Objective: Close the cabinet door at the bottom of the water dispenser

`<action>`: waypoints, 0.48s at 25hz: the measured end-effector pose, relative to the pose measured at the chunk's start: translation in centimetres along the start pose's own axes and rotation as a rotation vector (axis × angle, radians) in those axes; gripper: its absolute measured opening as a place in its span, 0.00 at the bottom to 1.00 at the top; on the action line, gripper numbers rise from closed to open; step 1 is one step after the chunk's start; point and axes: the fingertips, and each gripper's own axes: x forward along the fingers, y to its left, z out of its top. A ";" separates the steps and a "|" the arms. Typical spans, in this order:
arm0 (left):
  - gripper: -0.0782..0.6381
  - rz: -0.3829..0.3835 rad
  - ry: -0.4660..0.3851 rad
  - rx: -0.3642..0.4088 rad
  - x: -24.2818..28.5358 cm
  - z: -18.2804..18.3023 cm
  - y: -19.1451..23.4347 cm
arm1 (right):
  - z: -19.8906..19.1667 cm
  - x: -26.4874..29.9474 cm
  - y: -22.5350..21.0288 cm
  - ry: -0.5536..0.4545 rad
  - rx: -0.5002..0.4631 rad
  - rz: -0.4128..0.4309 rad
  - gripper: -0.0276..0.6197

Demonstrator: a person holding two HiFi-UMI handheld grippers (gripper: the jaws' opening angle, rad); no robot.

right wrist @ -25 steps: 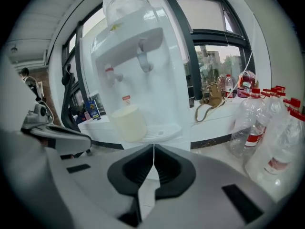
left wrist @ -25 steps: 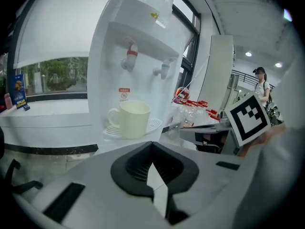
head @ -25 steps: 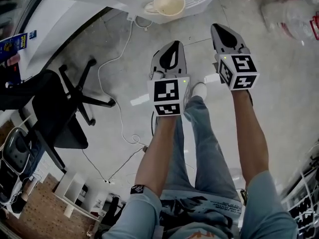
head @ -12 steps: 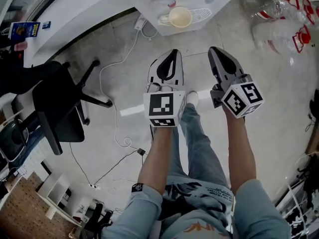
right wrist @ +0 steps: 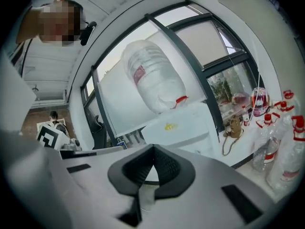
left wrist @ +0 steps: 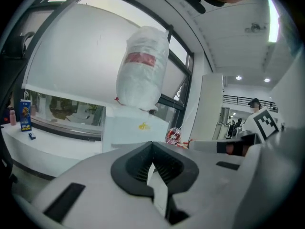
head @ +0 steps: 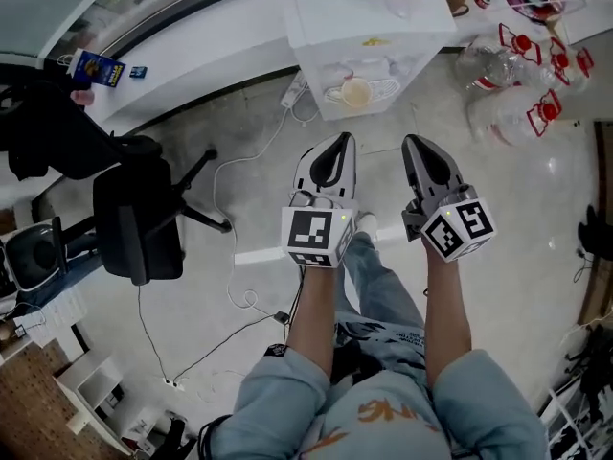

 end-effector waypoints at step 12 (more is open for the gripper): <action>0.14 -0.007 -0.168 0.028 -5.3 13.2 -3.2 | 12.2 -3.1 7.3 -0.081 -0.173 -0.040 0.09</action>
